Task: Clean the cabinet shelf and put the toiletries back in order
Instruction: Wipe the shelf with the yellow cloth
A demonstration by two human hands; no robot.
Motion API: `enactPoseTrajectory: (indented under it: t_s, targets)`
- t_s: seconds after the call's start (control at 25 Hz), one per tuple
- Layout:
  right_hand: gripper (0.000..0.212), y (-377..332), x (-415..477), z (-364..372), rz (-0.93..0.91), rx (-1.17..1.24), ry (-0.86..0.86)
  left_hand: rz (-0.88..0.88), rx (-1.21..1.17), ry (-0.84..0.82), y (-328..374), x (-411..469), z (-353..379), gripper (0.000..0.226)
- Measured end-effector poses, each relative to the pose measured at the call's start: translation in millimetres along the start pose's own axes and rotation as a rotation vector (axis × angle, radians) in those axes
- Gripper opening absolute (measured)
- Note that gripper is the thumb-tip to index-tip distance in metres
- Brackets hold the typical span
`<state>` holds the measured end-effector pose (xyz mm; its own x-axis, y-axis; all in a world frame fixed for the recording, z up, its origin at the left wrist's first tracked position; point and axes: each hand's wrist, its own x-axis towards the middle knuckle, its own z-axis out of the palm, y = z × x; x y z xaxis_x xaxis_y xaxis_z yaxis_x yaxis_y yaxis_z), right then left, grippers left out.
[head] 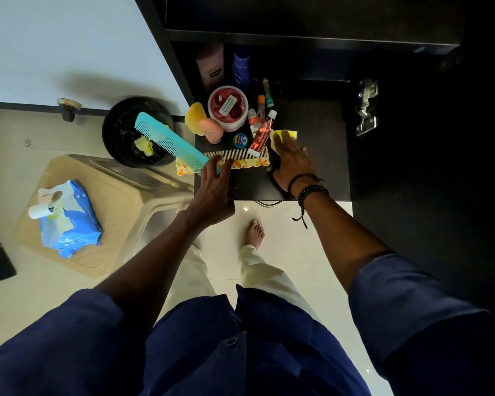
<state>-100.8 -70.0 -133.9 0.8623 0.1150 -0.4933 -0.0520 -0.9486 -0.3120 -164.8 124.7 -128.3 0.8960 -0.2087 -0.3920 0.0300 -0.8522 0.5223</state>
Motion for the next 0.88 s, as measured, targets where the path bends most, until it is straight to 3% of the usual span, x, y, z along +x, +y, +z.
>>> enactPoseTrajectory:
  t_s: [0.28,0.68,0.88]
  targets:
    - [0.066,2.3,-8.1,7.2,-0.038,-0.009,0.041,-0.140,-0.137,0.015,13.0,3.4,9.1,0.099]
    - [0.078,53.2,-1.6,-14.5,0.042,-0.071,0.056,-0.034,-0.282,-0.257,68.9,23.3,10.2,0.092]
    - [0.082,43.9,62.9,-50.2,0.048,-0.043,0.011,0.056,-0.339,-0.191,65.3,36.2,4.3,0.076]
